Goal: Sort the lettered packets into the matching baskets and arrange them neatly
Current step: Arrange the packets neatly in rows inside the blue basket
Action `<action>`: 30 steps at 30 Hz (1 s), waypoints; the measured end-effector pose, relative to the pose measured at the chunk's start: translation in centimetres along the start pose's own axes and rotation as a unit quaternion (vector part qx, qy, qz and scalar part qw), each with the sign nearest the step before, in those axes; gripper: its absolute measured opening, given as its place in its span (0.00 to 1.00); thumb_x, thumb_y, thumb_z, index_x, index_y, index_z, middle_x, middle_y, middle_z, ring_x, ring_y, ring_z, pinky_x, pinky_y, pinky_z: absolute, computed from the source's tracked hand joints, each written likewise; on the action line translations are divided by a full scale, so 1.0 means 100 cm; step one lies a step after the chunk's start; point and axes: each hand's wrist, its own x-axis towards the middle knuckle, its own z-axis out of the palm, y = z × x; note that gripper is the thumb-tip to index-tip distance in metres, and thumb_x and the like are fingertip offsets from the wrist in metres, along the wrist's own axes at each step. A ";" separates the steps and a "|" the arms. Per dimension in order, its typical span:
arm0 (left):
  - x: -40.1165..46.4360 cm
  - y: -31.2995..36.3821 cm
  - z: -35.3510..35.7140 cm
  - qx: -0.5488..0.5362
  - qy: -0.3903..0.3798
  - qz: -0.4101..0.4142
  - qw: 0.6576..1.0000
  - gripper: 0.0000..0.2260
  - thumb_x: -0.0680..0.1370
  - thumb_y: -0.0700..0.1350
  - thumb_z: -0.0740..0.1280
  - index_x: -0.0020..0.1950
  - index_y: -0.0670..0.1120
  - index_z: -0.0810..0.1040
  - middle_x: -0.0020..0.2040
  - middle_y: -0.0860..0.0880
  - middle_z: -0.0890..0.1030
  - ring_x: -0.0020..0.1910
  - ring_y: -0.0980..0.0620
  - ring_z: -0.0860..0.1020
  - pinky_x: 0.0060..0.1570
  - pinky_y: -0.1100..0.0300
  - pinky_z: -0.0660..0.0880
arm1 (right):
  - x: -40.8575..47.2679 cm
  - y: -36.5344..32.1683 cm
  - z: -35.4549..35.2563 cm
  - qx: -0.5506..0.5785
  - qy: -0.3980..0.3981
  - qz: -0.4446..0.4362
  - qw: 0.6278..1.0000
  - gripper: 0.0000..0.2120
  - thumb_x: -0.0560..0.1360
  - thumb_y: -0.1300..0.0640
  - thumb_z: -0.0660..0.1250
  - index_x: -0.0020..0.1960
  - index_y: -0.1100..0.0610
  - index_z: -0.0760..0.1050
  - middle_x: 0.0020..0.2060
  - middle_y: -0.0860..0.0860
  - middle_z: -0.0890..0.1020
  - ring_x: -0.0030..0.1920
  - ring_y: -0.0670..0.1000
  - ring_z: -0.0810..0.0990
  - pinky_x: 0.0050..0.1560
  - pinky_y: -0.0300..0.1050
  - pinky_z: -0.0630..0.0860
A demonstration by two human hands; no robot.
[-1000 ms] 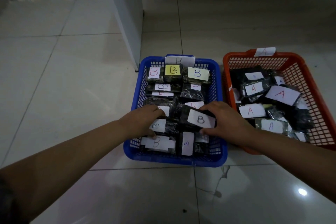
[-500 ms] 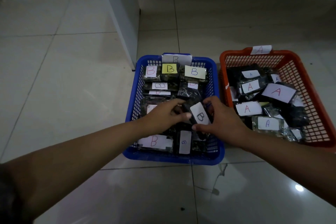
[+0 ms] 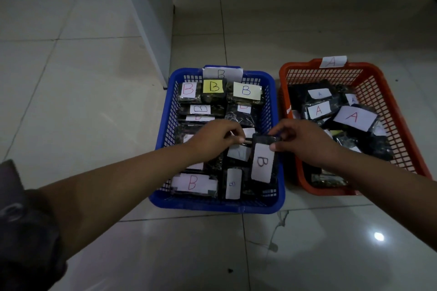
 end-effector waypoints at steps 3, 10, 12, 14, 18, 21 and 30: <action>0.012 -0.014 -0.006 0.155 -0.015 0.047 0.987 0.12 0.76 0.50 0.68 0.58 0.49 0.79 0.57 0.50 0.79 0.56 0.51 0.72 0.54 0.57 0.68 | 0.004 0.000 -0.002 -0.045 -0.021 -0.013 0.999 0.10 0.67 0.56 0.75 0.46 0.49 0.77 0.42 0.50 0.80 0.45 0.49 0.79 0.46 0.44 0.75; 0.030 -0.015 0.012 0.231 -0.054 0.053 0.970 0.16 0.73 0.49 0.72 0.59 0.47 0.79 0.56 0.48 0.80 0.56 0.49 0.76 0.54 0.57 0.70 | 0.019 -0.006 0.013 -0.193 -0.085 -0.056 0.976 0.12 0.68 0.50 0.74 0.50 0.48 0.77 0.39 0.41 0.74 0.54 0.49 0.71 0.55 0.47 0.69; 0.033 -0.017 0.011 0.162 -0.046 0.014 0.986 0.14 0.71 0.46 0.73 0.55 0.45 0.81 0.52 0.46 0.81 0.52 0.49 0.78 0.49 0.61 0.71 | 0.023 -0.009 0.019 -0.248 -0.090 -0.074 0.962 0.13 0.69 0.48 0.72 0.52 0.47 0.77 0.41 0.44 0.75 0.57 0.50 0.66 0.53 0.47 0.61; 0.036 -0.018 0.006 0.118 -0.040 -0.026 0.992 0.13 0.70 0.45 0.74 0.53 0.44 0.82 0.49 0.46 0.82 0.49 0.49 0.79 0.47 0.60 0.72 | 0.027 -0.011 0.023 -0.283 -0.097 -0.083 0.951 0.13 0.70 0.47 0.71 0.53 0.47 0.77 0.43 0.44 0.74 0.59 0.51 0.64 0.53 0.48 0.59; 0.040 -0.020 -0.005 0.104 -0.057 -0.051 0.992 0.14 0.70 0.47 0.74 0.54 0.45 0.82 0.49 0.47 0.83 0.47 0.52 0.78 0.47 0.59 0.74 | 0.033 -0.007 0.029 -0.331 -0.073 -0.085 0.937 0.13 0.70 0.47 0.70 0.53 0.46 0.76 0.48 0.49 0.72 0.60 0.54 0.63 0.51 0.49 0.58; 0.039 -0.022 -0.003 0.109 -0.047 -0.048 0.992 0.14 0.71 0.48 0.74 0.54 0.45 0.82 0.51 0.47 0.83 0.48 0.52 0.78 0.48 0.59 0.74 | 0.033 0.001 0.038 -0.337 -0.045 -0.082 0.937 0.13 0.68 0.45 0.70 0.51 0.43 0.74 0.47 0.51 0.67 0.56 0.59 0.66 0.49 0.49 0.59; 0.038 -0.023 0.000 0.089 -0.027 -0.041 0.995 0.16 0.71 0.49 0.73 0.58 0.46 0.81 0.55 0.47 0.82 0.52 0.51 0.79 0.52 0.59 0.73 | 0.014 0.009 0.046 -0.439 -0.039 -0.176 0.880 0.18 0.72 0.45 0.65 0.60 0.50 0.76 0.56 0.46 0.75 0.62 0.52 0.63 0.56 0.52 0.59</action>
